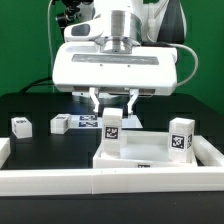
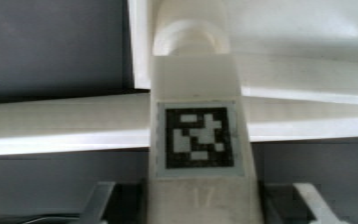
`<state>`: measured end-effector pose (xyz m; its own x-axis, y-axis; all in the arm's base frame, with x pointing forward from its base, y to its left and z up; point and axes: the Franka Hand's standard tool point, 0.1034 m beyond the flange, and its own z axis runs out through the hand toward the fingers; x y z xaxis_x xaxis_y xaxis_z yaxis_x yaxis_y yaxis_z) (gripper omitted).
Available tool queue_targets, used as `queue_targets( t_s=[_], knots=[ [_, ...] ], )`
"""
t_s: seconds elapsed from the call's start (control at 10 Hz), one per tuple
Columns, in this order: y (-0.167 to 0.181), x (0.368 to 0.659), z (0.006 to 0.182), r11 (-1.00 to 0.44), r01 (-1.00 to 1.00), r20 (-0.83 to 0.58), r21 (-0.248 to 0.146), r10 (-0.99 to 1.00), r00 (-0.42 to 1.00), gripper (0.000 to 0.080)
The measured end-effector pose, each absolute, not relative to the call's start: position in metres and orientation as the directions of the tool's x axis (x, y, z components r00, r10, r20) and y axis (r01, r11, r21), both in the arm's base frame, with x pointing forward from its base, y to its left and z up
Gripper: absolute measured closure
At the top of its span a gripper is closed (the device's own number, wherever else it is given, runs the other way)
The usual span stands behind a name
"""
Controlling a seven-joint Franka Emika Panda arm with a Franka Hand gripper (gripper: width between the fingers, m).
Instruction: Assemble square table
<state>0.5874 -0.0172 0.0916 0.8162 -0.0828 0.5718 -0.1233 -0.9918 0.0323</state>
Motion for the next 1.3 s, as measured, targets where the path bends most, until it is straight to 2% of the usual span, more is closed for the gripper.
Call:
queue_targets(
  t_s=[0.4,0.5,0.6,0.9,1.3],
  knots=[
    [-0.0168,0.587,0.0885,-0.992,-0.123,0.543,0.026,-0.089,0.835,0.0508],
    [-0.0168,0.5868,0.0881,-0.992,-0.123,0.542,0.026,-0.089,0.836,0.0318],
    [-0.0168,0.5865,0.0876,-0.992,-0.123,0.54,0.026,-0.09,0.837,0.019],
    [-0.0168,0.5862,0.0869,-0.992,-0.123,0.539,0.026,-0.089,0.837,0.0152],
    [-0.0169,0.5859,0.0865,-0.992,-0.123,0.538,0.027,-0.089,0.838,0.015]
  ],
)
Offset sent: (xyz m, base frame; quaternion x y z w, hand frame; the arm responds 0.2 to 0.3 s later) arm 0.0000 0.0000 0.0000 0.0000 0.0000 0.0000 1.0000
